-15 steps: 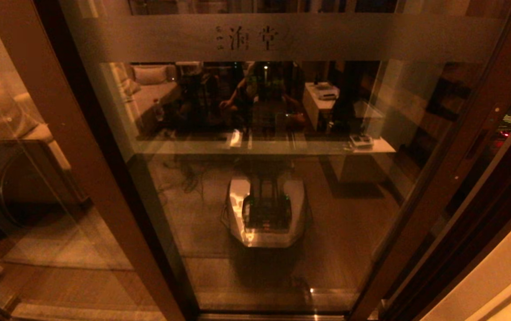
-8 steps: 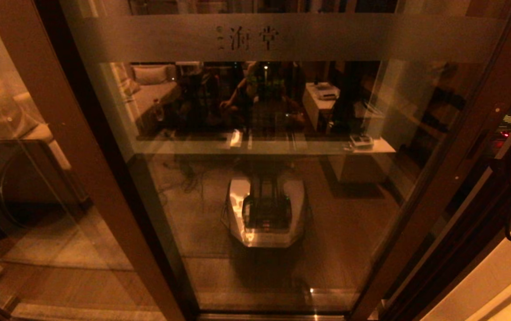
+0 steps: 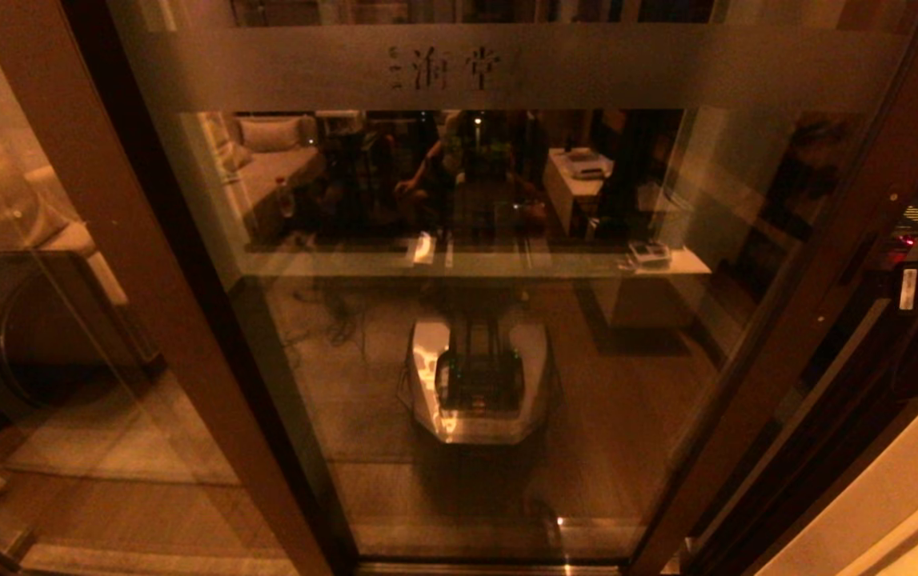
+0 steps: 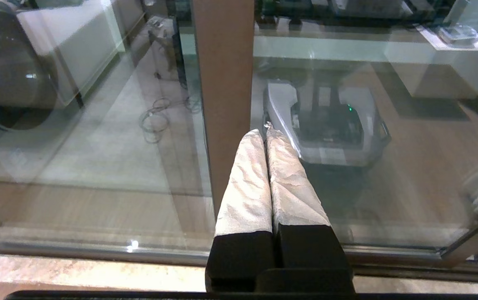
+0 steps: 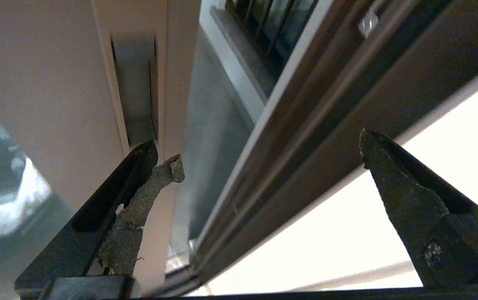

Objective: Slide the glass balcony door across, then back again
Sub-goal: Close the slid door

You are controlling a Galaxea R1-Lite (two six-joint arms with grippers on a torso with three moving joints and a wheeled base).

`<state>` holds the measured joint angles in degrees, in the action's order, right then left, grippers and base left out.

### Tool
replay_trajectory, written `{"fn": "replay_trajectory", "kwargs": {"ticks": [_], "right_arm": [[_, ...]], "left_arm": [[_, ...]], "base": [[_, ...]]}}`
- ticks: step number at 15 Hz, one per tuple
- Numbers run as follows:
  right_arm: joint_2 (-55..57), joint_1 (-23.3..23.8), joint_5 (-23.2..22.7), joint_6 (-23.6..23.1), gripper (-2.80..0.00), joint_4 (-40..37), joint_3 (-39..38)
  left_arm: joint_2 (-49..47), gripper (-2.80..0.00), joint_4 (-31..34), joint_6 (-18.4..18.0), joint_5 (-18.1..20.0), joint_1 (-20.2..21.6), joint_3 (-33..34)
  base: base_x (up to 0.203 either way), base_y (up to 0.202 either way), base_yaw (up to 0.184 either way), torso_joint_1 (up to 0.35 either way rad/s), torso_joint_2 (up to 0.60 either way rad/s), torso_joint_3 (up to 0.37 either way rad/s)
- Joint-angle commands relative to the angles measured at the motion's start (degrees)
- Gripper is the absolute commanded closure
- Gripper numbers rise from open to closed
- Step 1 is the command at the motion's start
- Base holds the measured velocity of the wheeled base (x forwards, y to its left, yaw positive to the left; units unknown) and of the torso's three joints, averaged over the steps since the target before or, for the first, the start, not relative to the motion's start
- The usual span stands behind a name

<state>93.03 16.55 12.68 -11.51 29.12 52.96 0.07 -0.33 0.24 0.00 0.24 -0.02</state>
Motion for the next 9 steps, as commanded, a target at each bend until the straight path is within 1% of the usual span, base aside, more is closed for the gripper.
{"fn": "replay_trajectory", "kwargs": {"ticks": [1, 9], "right_arm": [[2.63, -0.03, 0.07, 0.22, -2.80, 0.15, 2.07], [4.48, -0.91, 0.09, 0.35, -2.80, 0.15, 3.05]], "left_arm": [[-0.07, 0.00, -0.02, 0.02, 0.00, 0.02, 0.02], [-0.07, 0.00, -0.02, 0.02, 0.00, 0.02, 0.02]], "base": [[0.000, 0.000, 0.000, 0.000, 0.00, 0.000], [0.000, 0.000, 0.000, 0.000, 0.00, 0.000]]}}
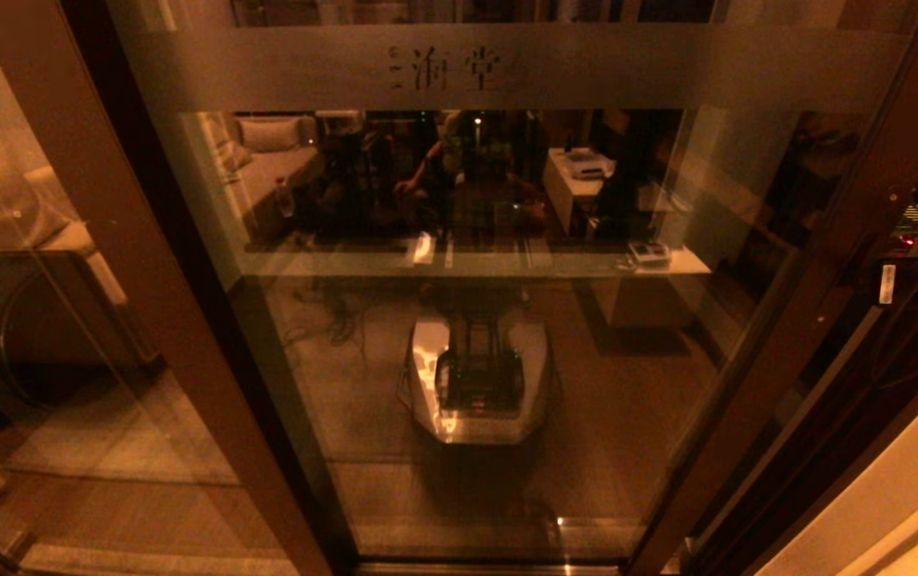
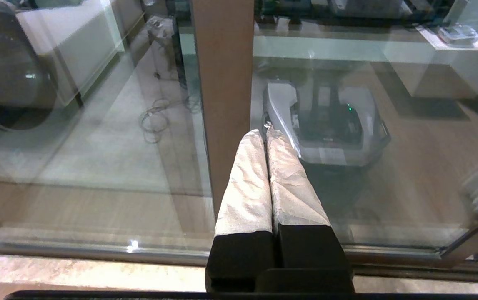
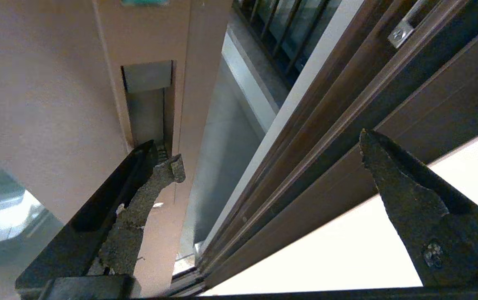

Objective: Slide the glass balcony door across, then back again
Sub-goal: Close the slid door

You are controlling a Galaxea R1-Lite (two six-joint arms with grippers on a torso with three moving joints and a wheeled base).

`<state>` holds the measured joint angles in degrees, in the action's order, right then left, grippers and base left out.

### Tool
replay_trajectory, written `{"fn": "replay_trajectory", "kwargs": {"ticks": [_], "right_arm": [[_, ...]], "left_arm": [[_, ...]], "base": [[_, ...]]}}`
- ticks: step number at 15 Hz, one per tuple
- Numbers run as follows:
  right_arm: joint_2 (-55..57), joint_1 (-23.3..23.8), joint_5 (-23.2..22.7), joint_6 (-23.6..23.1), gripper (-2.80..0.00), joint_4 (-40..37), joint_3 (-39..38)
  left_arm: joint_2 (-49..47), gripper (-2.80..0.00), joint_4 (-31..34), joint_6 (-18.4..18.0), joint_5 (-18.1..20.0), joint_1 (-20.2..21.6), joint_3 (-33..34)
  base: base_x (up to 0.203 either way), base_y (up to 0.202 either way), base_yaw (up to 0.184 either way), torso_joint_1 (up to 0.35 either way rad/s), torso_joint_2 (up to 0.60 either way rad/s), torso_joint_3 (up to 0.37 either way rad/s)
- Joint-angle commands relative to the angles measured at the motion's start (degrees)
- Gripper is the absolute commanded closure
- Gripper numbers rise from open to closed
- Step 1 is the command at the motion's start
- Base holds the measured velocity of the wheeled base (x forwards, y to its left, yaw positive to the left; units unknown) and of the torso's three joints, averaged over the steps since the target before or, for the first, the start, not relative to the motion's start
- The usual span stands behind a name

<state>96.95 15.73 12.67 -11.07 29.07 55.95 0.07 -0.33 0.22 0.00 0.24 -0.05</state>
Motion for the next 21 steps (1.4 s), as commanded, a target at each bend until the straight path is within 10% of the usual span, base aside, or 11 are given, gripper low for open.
{"fn": "replay_trajectory", "kwargs": {"ticks": [1, 21], "right_arm": [[1.07, -0.12, 0.20, -0.09, -2.80, 0.19, 0.35], [6.32, 2.28, 1.74, 0.17, -2.80, 0.28, 5.39]], "left_arm": [[-0.07, 0.00, -0.02, 0.04, 0.00, 0.02, 0.05], [-0.07, 0.00, -0.02, 0.04, 0.00, 0.02, 0.05]], "base": [[0.000, 0.000, 0.000, 0.000, 0.00, 0.000], [0.000, 0.000, 0.000, 0.000, 0.00, 0.000]]}}
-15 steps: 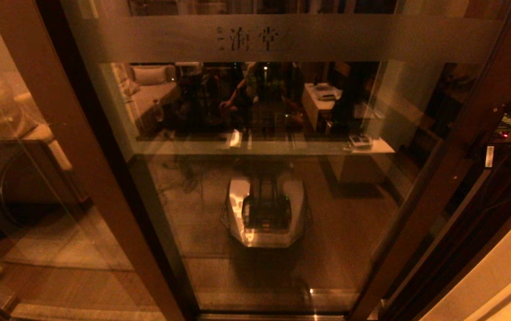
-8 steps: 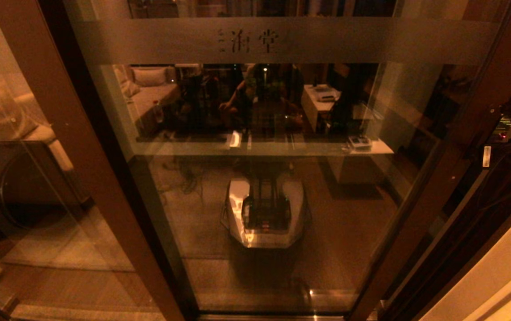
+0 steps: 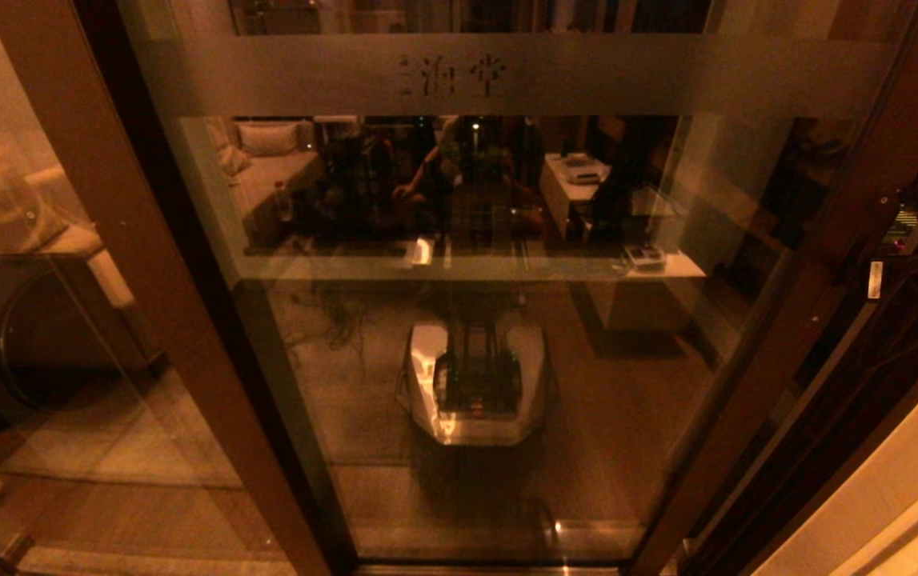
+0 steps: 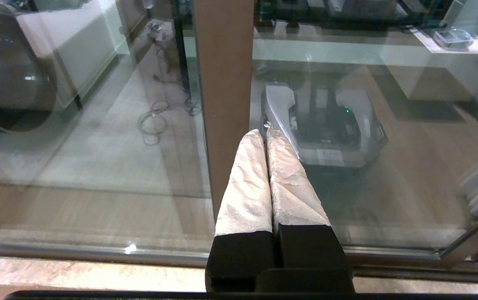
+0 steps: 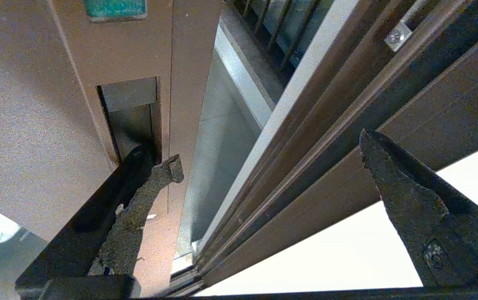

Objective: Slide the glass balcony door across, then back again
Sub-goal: Close the slid door

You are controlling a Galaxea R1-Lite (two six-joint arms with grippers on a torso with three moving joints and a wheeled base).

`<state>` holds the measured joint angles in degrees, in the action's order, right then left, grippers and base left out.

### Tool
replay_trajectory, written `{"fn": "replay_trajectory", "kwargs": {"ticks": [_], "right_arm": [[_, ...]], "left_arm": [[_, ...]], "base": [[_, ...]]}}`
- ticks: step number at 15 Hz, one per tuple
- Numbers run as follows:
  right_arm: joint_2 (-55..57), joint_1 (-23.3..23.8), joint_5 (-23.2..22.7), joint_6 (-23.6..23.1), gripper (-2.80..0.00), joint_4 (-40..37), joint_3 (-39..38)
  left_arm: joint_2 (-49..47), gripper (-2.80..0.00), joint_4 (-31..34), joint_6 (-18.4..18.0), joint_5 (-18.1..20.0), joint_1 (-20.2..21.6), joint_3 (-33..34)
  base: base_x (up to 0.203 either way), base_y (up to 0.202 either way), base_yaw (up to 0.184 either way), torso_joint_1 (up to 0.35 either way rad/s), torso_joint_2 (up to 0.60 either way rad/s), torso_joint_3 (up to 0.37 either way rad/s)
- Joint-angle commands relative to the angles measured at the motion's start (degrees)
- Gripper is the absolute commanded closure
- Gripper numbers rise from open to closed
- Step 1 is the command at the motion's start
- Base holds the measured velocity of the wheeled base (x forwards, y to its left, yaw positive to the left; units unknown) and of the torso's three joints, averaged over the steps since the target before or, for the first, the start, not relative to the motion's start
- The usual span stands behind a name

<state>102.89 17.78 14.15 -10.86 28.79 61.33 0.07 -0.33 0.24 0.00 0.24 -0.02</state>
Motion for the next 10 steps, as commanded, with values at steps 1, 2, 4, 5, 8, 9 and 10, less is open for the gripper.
{"fn": "replay_trajectory", "kwargs": {"ticks": [1, 2, 4, 5, 8, 9, 10], "right_arm": [[0.48, 0.41, 0.25, -0.04, -2.80, 0.56, 0.18], [0.62, 0.47, 0.18, -0.04, -2.80, 0.56, 0.28], [0.56, 0.80, 0.18, -0.04, -2.80, 0.56, 0.28], [0.56, 0.85, 0.09, -0.04, -2.80, 0.56, 0.28], [0.63, 1.21, 0.08, -0.04, -2.80, 0.65, 0.46], [0.71, 1.62, 0.00, -0.04, -2.80, 0.56, 0.65], [0.93, 1.83, 0.00, -0.04, -2.80, 0.62, 1.01]], "left_arm": [[-0.07, 0.00, -0.02, 0.02, 0.00, 0.02, 0.02], [-0.07, 0.00, -0.02, 0.02, 0.00, 0.02, -0.06], [-0.07, 0.00, -0.02, 0.02, 0.00, 0.02, 0.01], [-0.07, 0.00, -0.02, 0.02, 0.00, 0.02, 0.02], [-0.07, 0.00, -0.02, 0.02, 0.00, 0.02, 0.02], [-0.07, 0.00, -0.02, 0.02, 0.00, 0.02, 0.02], [-0.07, 0.00, -0.02, 0.02, 0.00, 0.02, -0.01]], "base": [[0.000, 0.000, 0.000, 0.000, 0.00, 0.000], [0.000, 0.000, 0.000, 0.000, 0.00, 0.000], [0.000, 0.000, 0.000, 0.000, 0.00, 0.000], [0.000, 0.000, 0.000, 0.000, 0.00, 0.000], [0.000, 0.000, 0.000, 0.000, 0.00, 0.000], [0.000, 0.000, 0.000, 0.000, 0.00, 0.000], [0.000, 0.000, 0.000, 0.000, 0.00, 0.000]]}}
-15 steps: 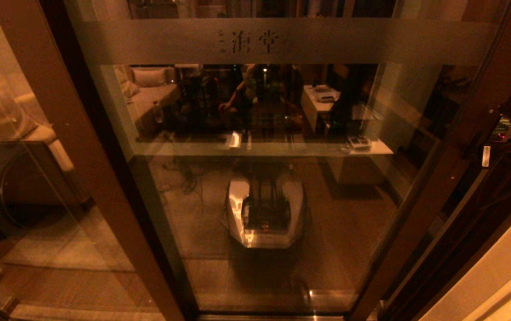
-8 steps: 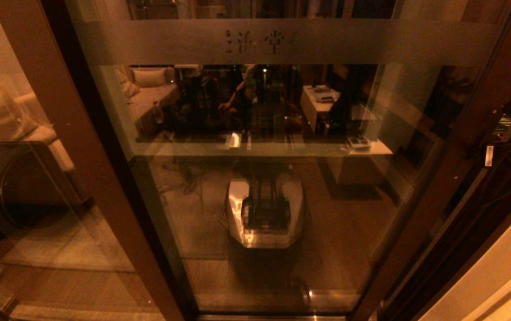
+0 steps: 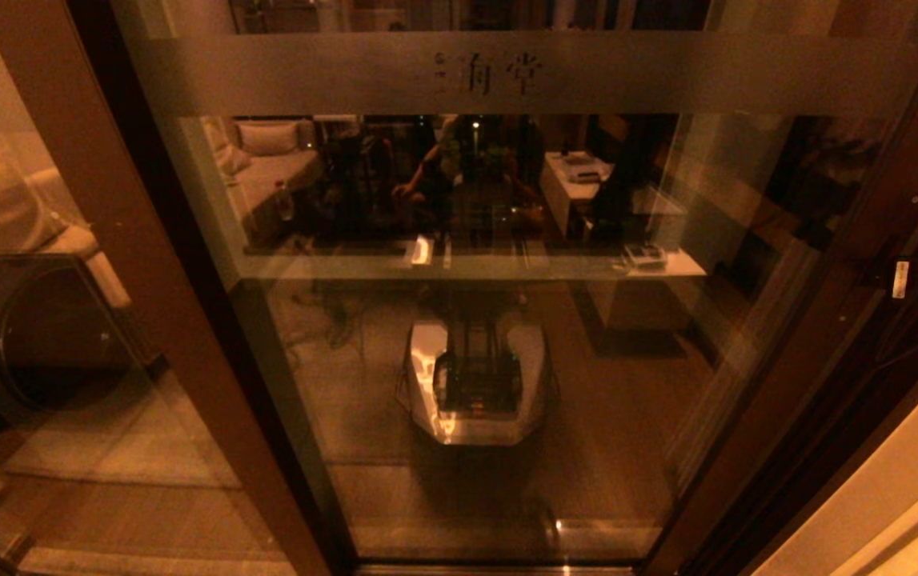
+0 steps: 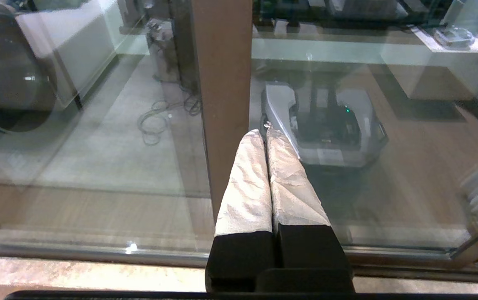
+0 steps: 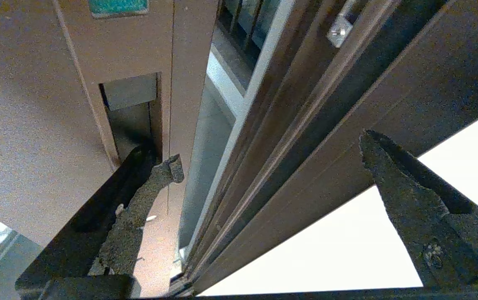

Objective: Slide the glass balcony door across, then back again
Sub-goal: Close the slid door

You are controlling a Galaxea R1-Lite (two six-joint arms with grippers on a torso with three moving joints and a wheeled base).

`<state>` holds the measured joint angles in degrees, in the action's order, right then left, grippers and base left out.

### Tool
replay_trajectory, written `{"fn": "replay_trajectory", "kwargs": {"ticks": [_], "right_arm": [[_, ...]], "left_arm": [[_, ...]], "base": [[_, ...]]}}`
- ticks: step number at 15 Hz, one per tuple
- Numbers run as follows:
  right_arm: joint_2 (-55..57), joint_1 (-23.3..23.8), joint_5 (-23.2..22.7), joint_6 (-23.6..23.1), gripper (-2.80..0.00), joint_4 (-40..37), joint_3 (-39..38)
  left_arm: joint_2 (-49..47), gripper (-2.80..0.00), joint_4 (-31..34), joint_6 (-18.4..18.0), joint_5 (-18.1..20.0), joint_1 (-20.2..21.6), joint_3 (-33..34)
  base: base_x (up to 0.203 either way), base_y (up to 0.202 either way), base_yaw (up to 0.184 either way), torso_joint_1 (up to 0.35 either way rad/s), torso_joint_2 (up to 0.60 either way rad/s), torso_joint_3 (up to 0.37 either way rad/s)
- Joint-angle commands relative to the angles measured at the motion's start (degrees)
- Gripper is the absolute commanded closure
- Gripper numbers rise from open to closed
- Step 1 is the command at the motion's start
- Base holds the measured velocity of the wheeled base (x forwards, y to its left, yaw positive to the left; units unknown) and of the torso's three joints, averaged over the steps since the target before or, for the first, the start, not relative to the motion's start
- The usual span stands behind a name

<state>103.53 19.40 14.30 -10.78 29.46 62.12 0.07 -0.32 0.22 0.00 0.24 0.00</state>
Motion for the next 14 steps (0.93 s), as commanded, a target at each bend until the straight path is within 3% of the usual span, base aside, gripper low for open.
{"fn": "replay_trajectory", "kwargs": {"ticks": [1, 14], "right_arm": [[0.66, 0.67, -0.15, -0.12, -2.80, -0.08, 0.75], [-1.81, 4.77, -8.10, -0.12, -2.80, -0.37, 0.84]], "left_arm": [[-0.07, 0.00, -0.04, 0.04, 0.00, 0.02, -0.09], [-0.07, 0.00, -0.04, 0.04, 0.00, 0.02, -0.08]], "base": [[0.000, 0.000, 0.000, 0.000, 0.00, 0.000], [0.000, 0.000, 0.000, 0.000, 0.00, 0.000]]}}
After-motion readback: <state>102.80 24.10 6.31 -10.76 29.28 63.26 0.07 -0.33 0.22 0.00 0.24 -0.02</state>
